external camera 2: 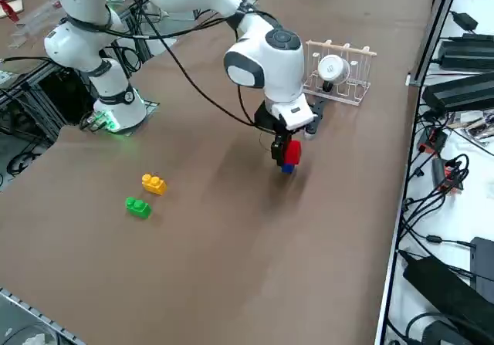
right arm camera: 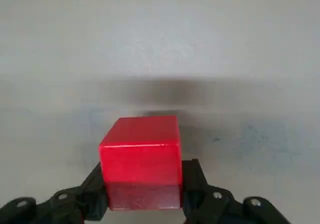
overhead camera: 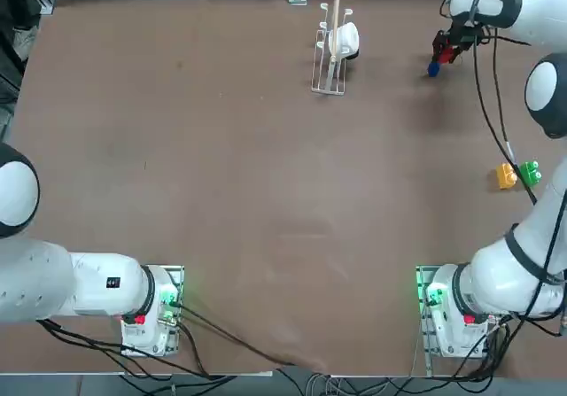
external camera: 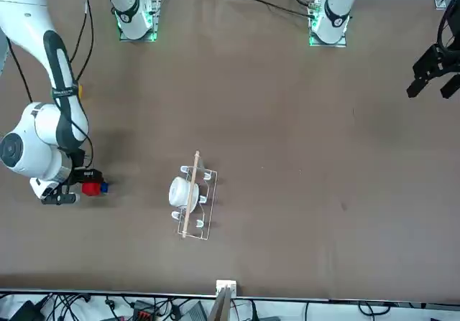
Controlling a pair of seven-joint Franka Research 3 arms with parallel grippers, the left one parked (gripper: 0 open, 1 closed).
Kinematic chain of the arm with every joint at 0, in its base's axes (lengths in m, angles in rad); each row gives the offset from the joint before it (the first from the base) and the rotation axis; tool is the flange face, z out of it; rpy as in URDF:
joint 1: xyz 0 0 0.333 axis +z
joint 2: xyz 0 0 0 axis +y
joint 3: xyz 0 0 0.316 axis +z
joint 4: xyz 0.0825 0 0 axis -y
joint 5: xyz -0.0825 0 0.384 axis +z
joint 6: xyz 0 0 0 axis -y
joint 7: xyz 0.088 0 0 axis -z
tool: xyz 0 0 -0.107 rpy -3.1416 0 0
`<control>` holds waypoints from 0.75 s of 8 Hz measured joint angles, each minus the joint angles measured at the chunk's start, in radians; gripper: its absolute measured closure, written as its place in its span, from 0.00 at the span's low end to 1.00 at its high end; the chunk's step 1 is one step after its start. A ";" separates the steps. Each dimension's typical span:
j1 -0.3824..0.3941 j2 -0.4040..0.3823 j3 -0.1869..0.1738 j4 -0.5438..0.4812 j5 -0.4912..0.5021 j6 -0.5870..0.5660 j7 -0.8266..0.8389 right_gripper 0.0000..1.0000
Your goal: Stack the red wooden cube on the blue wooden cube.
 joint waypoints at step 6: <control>0.000 0.001 0.000 0.000 0.002 0.000 0.000 0.30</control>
